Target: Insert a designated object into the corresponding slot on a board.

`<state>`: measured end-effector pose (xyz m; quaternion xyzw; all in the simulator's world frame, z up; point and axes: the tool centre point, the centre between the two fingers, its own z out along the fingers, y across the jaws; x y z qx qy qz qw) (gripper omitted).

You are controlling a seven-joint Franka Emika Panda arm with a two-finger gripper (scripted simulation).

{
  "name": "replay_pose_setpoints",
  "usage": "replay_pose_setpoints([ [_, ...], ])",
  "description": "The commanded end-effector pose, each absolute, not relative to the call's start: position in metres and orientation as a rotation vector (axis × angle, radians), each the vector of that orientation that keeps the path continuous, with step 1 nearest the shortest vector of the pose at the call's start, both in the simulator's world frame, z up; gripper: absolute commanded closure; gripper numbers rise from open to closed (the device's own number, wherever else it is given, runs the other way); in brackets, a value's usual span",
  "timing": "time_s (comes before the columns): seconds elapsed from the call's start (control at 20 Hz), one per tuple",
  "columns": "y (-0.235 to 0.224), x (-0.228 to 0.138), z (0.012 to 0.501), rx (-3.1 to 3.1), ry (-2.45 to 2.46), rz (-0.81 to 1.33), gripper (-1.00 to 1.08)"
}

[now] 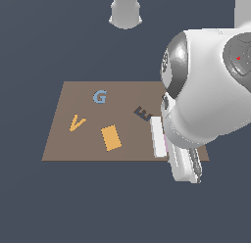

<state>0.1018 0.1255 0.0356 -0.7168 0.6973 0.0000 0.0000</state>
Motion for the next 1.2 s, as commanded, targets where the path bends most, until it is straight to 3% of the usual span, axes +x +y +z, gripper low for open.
replay_pose_setpoints([
  [0.0,0.1253,0.1017,0.0304,-2.251,2.191,0.0,-0.92],
  [0.05,0.1254,0.1017,0.03,-2.251,2.191,0.0,-0.92],
  [0.1,0.1254,0.1017,0.03,-2.251,2.191,0.0,1.08],
  [1.15,0.1255,0.0976,0.0331,-2.245,2.198,0.001,1.08],
])
